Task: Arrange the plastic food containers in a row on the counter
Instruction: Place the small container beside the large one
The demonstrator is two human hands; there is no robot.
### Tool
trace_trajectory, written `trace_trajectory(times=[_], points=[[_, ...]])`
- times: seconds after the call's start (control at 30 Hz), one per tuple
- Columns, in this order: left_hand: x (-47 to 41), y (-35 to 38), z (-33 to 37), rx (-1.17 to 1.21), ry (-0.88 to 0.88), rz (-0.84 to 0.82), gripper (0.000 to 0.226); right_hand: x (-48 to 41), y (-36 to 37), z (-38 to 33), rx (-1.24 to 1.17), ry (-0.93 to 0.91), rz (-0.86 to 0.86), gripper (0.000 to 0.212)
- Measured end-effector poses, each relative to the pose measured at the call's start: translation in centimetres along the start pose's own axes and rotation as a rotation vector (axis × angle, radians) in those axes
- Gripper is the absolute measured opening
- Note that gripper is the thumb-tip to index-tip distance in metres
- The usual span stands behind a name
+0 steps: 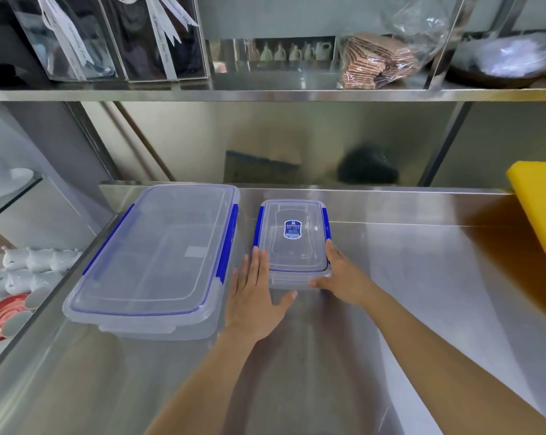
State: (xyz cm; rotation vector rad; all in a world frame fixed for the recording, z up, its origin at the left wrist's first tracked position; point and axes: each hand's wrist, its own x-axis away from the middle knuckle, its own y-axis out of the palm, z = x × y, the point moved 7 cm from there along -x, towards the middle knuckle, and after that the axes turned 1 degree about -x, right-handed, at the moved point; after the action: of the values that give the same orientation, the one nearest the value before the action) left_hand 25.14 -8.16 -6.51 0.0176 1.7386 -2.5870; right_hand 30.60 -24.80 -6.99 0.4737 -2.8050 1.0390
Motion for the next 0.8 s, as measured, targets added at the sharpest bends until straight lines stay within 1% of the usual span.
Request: trace_trajectory(times=[0.07,0.13,0.27,0.33,0.4,0.5,0.57,0.63,0.7,0.77,0.8], points=[[-0.1,0.2,0.0,-0.010,-0.007,-0.030,0.097,0.0,0.0,0.5,0.020,0.024,0.017,0.100],[-0.1,0.2,-0.1,-0.015,-0.016,-0.061,0.096,0.7,-0.1,0.5,0.010,0.026,0.070,0.097],[0.2,-0.4,-0.3,-0.051,0.005,-0.119,0.091,2.9,-0.4,-0.7,0.036,-0.024,0.184,0.082],[1.4,-1.0,-0.1,-0.029,0.025,-0.145,0.086,4.3,-0.3,-1.3,0.027,-0.052,0.180,0.077],[3.2,-1.7,0.1,0.016,0.036,-0.164,0.080,6.0,0.3,-1.8,-0.010,-0.062,0.132,0.075],[6.4,-2.7,0.2,0.093,0.039,-0.186,0.077,8.7,1.3,-2.1,0.005,-0.041,0.062,0.079],[8.8,-3.0,-0.1,0.146,0.008,-0.231,0.074,10.6,1.8,-2.5,0.015,-0.048,0.038,0.079],[10.9,-3.2,-0.5,0.183,-0.025,-0.283,0.072,12.5,2.4,-3.2,-0.040,-0.053,-0.020,0.076],[12.8,-3.2,-0.7,0.265,-0.042,-0.355,0.070,14.4,3.5,-3.5,-0.139,-0.005,-0.179,0.071],[14.7,-3.0,-0.6,0.386,-0.041,-0.454,0.069,16.2,4.7,-3.4,-0.099,0.031,-0.347,0.066],[15.6,-2.9,-0.6,0.411,-0.033,-0.509,0.072,17.0,5.1,-3.4,-0.061,0.035,-0.411,0.063]])
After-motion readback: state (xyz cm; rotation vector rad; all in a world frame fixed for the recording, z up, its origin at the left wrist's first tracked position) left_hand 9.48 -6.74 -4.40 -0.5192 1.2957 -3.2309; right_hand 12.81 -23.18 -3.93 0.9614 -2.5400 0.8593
